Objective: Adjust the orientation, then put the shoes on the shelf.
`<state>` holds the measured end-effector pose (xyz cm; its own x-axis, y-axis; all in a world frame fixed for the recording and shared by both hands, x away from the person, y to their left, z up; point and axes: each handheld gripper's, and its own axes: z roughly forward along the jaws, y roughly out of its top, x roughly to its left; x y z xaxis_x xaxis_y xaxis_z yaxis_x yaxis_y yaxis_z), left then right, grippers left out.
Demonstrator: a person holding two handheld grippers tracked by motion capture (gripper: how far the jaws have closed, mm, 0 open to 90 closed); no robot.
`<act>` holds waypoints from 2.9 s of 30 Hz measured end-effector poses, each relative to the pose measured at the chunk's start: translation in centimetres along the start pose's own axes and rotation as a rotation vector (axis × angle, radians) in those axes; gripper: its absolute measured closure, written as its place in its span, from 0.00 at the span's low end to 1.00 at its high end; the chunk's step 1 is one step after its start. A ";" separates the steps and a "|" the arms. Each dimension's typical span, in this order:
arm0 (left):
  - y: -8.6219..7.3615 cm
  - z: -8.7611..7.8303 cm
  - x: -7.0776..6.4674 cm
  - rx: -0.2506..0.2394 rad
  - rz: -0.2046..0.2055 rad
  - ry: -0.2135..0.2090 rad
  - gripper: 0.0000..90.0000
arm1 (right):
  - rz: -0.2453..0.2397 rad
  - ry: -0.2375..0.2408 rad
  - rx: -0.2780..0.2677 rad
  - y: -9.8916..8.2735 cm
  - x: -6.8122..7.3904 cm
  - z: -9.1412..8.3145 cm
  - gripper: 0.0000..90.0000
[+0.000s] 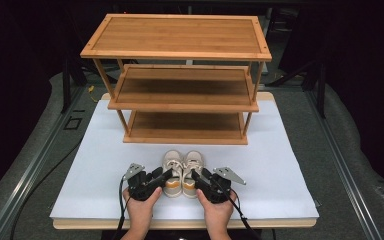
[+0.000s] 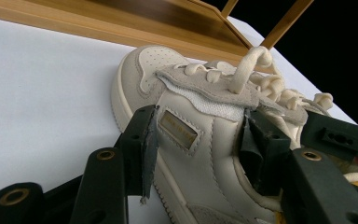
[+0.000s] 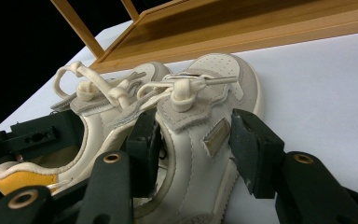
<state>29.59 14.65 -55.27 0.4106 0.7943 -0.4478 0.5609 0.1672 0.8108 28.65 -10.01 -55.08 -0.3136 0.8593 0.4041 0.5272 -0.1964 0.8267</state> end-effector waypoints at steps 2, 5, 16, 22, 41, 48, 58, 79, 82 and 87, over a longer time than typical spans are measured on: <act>0.0 0.0 0.0 -0.001 0.001 0.002 0.57 | -0.002 0.004 -0.003 0.0 0.0 0.0 0.60; 0.0 0.0 -0.1 -0.007 0.007 0.006 0.59 | -0.010 0.005 0.012 0.1 0.1 -0.1 0.61; 0.1 0.0 -0.1 -0.007 0.007 0.006 0.61 | 0.005 0.003 0.010 0.2 0.1 -0.1 0.62; 0.2 -0.1 -0.1 -0.005 0.008 0.007 0.61 | 0.005 0.007 0.007 0.2 0.1 0.0 0.62; 1.9 -1.1 -0.9 -0.034 0.016 -0.009 0.61 | -0.004 0.023 -0.008 1.8 1.1 -0.9 0.62; 2.7 -1.6 -1.1 -0.046 0.025 -0.012 0.61 | -0.013 -0.004 -0.035 2.7 1.9 -1.2 0.62; 3.7 -2.2 -1.6 -0.063 0.026 -0.014 0.61 | -0.020 0.030 -0.038 3.6 2.3 -1.6 0.62; 6.6 -3.4 -2.8 -0.091 0.026 -0.033 0.61 | -0.021 0.044 -0.058 6.8 3.6 -3.0 0.62; 7.1 -3.5 -3.1 -0.091 0.026 -0.034 0.61 | -0.024 0.043 -0.064 7.1 3.7 -3.0 0.62; 7.8 -3.6 -3.4 -0.091 0.030 -0.037 0.61 | -0.022 0.034 -0.076 7.7 3.9 -3.2 0.62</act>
<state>29.98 15.36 -46.11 0.4539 0.7777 -0.4350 0.4810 0.1971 0.8543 28.97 -9.69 -45.92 -0.3518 0.8477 0.3970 0.4588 -0.2135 0.8625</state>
